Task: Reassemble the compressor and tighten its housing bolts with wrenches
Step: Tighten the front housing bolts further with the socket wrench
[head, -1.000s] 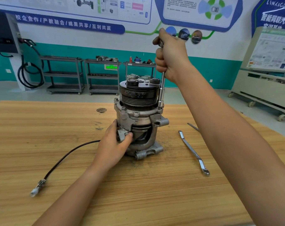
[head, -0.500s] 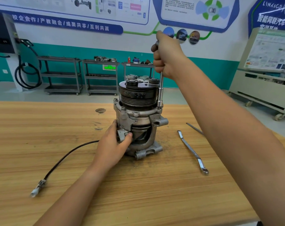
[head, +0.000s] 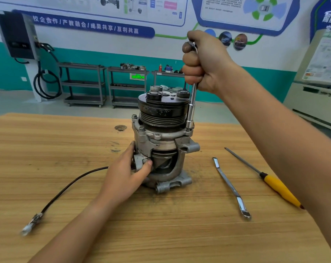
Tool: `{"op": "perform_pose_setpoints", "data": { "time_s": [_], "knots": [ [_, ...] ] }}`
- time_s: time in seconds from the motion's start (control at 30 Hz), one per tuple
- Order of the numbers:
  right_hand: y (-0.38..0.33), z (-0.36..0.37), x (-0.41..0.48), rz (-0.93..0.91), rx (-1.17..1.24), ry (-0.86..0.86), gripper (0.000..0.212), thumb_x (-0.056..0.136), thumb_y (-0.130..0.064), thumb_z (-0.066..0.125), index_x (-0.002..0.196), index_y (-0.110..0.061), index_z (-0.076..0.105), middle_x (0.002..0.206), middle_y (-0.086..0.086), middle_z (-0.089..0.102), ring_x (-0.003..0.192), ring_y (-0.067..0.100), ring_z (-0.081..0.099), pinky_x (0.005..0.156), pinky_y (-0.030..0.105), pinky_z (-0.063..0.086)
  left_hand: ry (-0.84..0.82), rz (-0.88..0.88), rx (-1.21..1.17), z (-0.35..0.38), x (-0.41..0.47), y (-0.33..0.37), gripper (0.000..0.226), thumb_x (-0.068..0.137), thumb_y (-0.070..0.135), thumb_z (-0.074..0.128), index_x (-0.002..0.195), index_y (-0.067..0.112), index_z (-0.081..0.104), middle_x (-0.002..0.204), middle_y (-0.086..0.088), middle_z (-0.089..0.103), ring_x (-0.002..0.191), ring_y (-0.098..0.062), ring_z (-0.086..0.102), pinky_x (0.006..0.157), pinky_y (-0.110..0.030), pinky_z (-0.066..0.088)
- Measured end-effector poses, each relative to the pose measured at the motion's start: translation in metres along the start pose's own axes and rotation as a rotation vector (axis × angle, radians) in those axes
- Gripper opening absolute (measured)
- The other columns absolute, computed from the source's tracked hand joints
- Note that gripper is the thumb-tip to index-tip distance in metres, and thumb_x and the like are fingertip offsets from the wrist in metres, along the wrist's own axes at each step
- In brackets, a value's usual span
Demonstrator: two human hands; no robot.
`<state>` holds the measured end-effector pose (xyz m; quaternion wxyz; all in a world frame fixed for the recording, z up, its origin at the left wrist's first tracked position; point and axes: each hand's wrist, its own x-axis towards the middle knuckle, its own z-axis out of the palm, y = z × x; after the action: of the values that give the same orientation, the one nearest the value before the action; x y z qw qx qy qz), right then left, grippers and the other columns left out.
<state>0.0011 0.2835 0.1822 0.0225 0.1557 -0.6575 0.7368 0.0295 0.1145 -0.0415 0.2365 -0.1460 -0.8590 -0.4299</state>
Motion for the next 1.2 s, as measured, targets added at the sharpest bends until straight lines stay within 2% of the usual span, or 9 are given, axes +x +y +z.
{"op": "perform_pose_setpoints", "data": {
  "time_s": [0.13, 0.23, 0.43, 0.6, 0.7, 0.9, 1.0, 1.13, 1.2],
  "knots": [
    [0.000, -0.009, 0.002, 0.009, 0.008, -0.215, 0.044, 0.103, -0.035, 0.025, 0.063, -0.018, 0.035, 0.033, -0.010, 0.019, 0.026, 0.005, 0.014, 0.031, 0.011, 0.015, -0.010, -0.028, -0.069, -0.002, 0.004, -0.005, 0.057, 0.084, 0.032, 0.062, 0.136, 0.033, 0.039, 0.103, 0.038, 0.053, 0.093, 0.021, 0.050, 0.071, 0.004, 0.034],
    [-0.001, -0.014, 0.012, 0.094, 0.055, -0.483, 0.057, 0.102, -0.040, 0.020, 0.055, -0.019, 0.044, 0.031, -0.010, 0.015, 0.025, 0.004, 0.011, 0.030, 0.008, 0.014, -0.029, -0.025, -0.105, -0.004, 0.010, -0.008, 0.056, 0.086, 0.013, 0.063, 0.112, 0.053, 0.036, 0.088, 0.057, 0.047, 0.091, 0.035, 0.042, 0.070, 0.008, 0.031],
    [-0.001, -0.011, 0.027, 0.236, 0.155, -0.785, 0.054, 0.093, -0.035, 0.024, 0.055, -0.014, 0.056, 0.038, -0.007, 0.011, 0.030, 0.007, 0.008, 0.033, 0.010, 0.010, -0.035, -0.001, -0.114, -0.003, 0.011, -0.010, 0.059, 0.088, 0.014, 0.061, 0.109, 0.060, 0.030, 0.092, 0.065, 0.035, 0.095, 0.041, 0.031, 0.073, 0.011, 0.027],
    [-0.001, -0.008, 0.020, 0.152, 0.036, -0.603, 0.050, 0.095, -0.033, 0.029, 0.054, -0.017, 0.052, 0.034, -0.009, 0.012, 0.029, 0.006, 0.006, 0.030, 0.009, 0.009, -0.027, -0.028, -0.077, -0.001, 0.011, -0.012, 0.052, 0.089, 0.024, 0.059, 0.118, 0.056, 0.030, 0.102, 0.055, 0.037, 0.096, 0.037, 0.033, 0.077, 0.008, 0.029],
    [0.000, -0.005, 0.009, 0.044, -0.019, -0.313, 0.043, 0.101, -0.032, 0.030, 0.063, -0.016, 0.041, 0.032, -0.011, 0.019, 0.027, 0.004, 0.012, 0.029, 0.013, 0.012, -0.044, -0.058, -0.003, 0.000, 0.010, -0.010, 0.053, 0.090, 0.033, 0.054, 0.140, 0.028, 0.036, 0.123, 0.026, 0.041, 0.115, 0.007, 0.039, 0.092, -0.014, 0.031],
    [0.013, 0.015, -0.009, -0.255, -0.124, 0.188, 0.035, 0.101, -0.027, 0.037, 0.072, -0.012, 0.049, 0.043, -0.008, 0.024, 0.030, 0.005, 0.020, 0.033, 0.017, 0.020, 0.028, -0.142, 0.076, 0.001, 0.005, -0.001, 0.046, 0.088, 0.038, 0.053, 0.130, 0.018, 0.051, 0.105, 0.005, 0.045, 0.102, -0.015, 0.048, 0.081, -0.027, 0.034],
    [0.013, 0.013, -0.007, -0.203, -0.029, -0.008, 0.035, 0.101, -0.026, 0.034, 0.072, -0.011, 0.047, 0.040, -0.007, 0.027, 0.031, 0.006, 0.022, 0.034, 0.018, 0.022, 0.040, -0.119, -0.010, -0.002, 0.004, 0.000, 0.033, 0.085, 0.033, 0.060, 0.116, 0.024, 0.055, 0.103, 0.006, 0.053, 0.096, -0.011, 0.050, 0.080, -0.029, 0.039],
    [0.001, -0.007, 0.004, 0.042, 0.456, -0.304, 0.018, 0.083, -0.014, 0.035, 0.070, -0.009, 0.047, 0.045, -0.001, 0.045, 0.030, 0.007, 0.036, 0.029, 0.014, 0.033, -0.067, -0.192, -0.198, -0.014, 0.010, -0.007, 0.024, 0.084, 0.029, 0.065, 0.104, 0.030, 0.051, 0.101, 0.009, 0.060, 0.098, -0.013, 0.059, 0.080, -0.034, 0.050],
    [0.003, -0.007, 0.007, 0.117, 0.575, -0.419, 0.021, 0.077, -0.016, 0.037, 0.068, -0.005, 0.053, 0.040, 0.001, 0.045, 0.024, 0.007, 0.035, 0.025, 0.010, 0.024, -0.148, -0.215, -0.292, -0.023, 0.014, -0.011, 0.024, 0.084, 0.022, 0.067, 0.102, 0.030, 0.054, 0.102, 0.004, 0.062, 0.097, -0.013, 0.062, 0.077, -0.027, 0.050]
  ]
}}
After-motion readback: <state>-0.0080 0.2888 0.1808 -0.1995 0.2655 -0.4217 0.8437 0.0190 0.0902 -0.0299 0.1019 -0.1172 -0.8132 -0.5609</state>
